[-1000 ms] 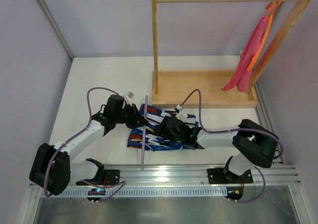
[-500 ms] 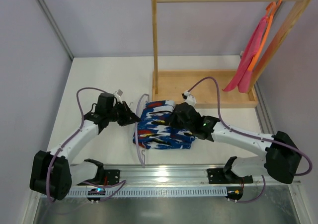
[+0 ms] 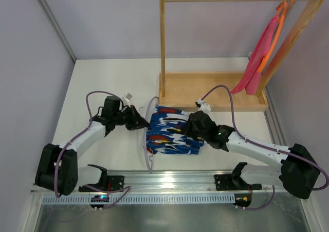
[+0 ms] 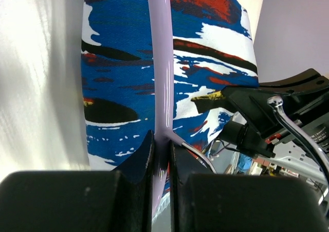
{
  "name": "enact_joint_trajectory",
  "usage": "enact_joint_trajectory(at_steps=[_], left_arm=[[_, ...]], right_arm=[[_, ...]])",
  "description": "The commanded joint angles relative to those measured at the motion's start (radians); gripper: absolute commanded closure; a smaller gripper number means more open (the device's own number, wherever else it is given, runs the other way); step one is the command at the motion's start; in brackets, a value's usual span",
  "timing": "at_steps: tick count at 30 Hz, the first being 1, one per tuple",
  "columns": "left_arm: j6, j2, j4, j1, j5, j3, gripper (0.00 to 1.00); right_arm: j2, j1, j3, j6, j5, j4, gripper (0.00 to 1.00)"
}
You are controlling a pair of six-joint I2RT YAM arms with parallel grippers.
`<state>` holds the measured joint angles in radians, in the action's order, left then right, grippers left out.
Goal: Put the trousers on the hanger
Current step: Place trousers on hanger
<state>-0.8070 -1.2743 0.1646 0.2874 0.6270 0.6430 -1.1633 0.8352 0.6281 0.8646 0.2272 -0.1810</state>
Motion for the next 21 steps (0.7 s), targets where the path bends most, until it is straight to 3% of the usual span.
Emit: enact_joint_trajectory(at_steps=[1, 5, 7, 11, 15, 21], left_arm=[[-0.033, -0.092, 0.052, -0.031, -0.211, -0.072, 1.00], [-0.188, -0.112, -0.153, -0.065, -0.107, -0.169, 1.00], [-0.195, -0.125, -0.185, -0.073, -0.087, -0.187, 0.99], [-0.103, 0.022, 0.104, -0.071, -0.286, -0.143, 1.00], [-0.069, 0.182, 0.274, -0.074, -0.459, -0.095, 1.00], [-0.021, 0.236, 0.418, -0.120, -0.582, -0.045, 1.00]], right_arm=[[0.069, -0.008, 0.030, -0.061, 0.072, -0.184, 0.96], [0.120, -0.008, 0.123, -0.094, 0.055, -0.273, 0.96], [0.125, -0.010, 0.140, -0.099, 0.072, -0.319, 0.96], [0.139, -0.010, 0.070, -0.093, 0.028, -0.296, 0.96], [0.131, -0.005, 0.004, -0.090, -0.066, -0.164, 0.96], [-0.033, 0.045, 0.087, -0.122, -0.114, -0.049, 0.96]])
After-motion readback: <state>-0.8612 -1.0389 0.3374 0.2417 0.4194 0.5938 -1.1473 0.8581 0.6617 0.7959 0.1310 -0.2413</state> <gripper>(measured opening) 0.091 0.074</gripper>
